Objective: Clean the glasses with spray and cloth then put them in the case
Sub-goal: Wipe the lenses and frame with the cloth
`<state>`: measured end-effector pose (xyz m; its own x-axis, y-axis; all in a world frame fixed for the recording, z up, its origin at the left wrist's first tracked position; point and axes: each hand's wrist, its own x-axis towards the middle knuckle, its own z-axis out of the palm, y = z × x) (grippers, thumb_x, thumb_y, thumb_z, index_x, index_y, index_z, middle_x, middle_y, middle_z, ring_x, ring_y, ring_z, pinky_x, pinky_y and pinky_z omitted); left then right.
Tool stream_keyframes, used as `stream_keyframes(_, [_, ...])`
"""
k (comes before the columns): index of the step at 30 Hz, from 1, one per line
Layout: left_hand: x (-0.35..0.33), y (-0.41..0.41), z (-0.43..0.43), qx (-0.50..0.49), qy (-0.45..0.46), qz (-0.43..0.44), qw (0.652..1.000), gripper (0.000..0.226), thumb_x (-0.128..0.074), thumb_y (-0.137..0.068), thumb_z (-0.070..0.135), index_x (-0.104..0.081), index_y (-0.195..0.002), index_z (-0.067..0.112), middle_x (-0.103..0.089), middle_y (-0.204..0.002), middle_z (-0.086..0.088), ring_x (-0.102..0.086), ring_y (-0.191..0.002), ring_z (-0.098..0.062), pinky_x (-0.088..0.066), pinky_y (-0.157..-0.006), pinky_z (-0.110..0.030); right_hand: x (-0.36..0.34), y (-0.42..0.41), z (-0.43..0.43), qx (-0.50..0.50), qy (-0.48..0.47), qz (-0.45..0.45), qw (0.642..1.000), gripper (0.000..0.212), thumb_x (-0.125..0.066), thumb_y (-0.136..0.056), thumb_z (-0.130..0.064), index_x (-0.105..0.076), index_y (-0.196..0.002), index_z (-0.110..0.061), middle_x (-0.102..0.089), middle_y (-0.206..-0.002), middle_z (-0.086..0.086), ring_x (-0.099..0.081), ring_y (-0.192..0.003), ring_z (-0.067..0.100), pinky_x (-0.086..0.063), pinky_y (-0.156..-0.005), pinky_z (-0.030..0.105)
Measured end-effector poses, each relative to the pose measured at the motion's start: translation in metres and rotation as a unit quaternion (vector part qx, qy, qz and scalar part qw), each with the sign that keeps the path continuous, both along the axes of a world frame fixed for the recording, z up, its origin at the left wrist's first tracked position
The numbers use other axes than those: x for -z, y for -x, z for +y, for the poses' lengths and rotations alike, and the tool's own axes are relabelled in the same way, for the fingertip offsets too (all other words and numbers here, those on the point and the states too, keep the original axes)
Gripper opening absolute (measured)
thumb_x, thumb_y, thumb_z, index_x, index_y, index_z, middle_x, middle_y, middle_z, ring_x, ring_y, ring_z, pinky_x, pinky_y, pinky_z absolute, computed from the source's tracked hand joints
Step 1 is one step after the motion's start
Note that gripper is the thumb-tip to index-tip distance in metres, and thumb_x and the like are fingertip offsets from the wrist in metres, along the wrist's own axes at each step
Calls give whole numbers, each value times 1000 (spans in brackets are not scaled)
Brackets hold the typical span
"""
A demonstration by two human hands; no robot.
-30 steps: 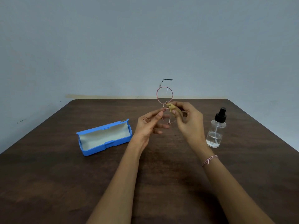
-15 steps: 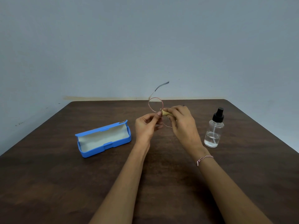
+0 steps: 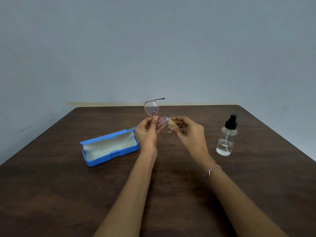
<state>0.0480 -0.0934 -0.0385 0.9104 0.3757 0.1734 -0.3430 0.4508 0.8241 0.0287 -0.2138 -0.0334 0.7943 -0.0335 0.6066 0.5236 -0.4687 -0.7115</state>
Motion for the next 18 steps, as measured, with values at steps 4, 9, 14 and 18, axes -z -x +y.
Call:
stream_keyframes(4, [-2, 3, -3, 29, 54, -11, 998, 7, -58, -90, 5, -63, -90, 0, -73, -74, -9, -72, -69, -17, -59, -66, -25, -2, 3, 4, -8, -65, 25, 998, 26, -75, -77, -9, -67, -99, -19, -66, -84, -16, -61, -74, -4, -52, -70, 14])
stream_keyframes(9, [5, 1, -3, 35, 22, 37, 998, 8, -65, -87, 13, -68, -93, 8, -73, -88, -10, -70, -84, -16, -57, -72, -27, 0, 0, -2, 44, -33, 1, 998, 31, -77, -74, -14, -66, -96, -34, -68, -92, -5, -60, -77, 3, -50, -71, 14])
stream_keyframes(14, [2, 0, -4, 84, 54, 51, 994, 7, -55, -92, 7, -62, -91, 5, -72, -75, -3, -71, -71, -9, -57, -73, -26, 0, 1, -3, 58, 30, -31, 997, 37, -79, -72, -13, -64, -100, -32, -63, -95, -6, -56, -81, -4, -45, -74, 7])
stream_keyframes(18, [2, -3, -2, 103, 114, 39, 987, 7, -49, -94, 3, -56, -93, 5, -70, -89, -13, -71, -77, -14, -58, -73, -26, 0, 4, 1, -6, -31, -13, 999, 40, -78, -71, -5, -64, -102, -27, -67, -91, -7, -63, -81, 6, -54, -75, 20])
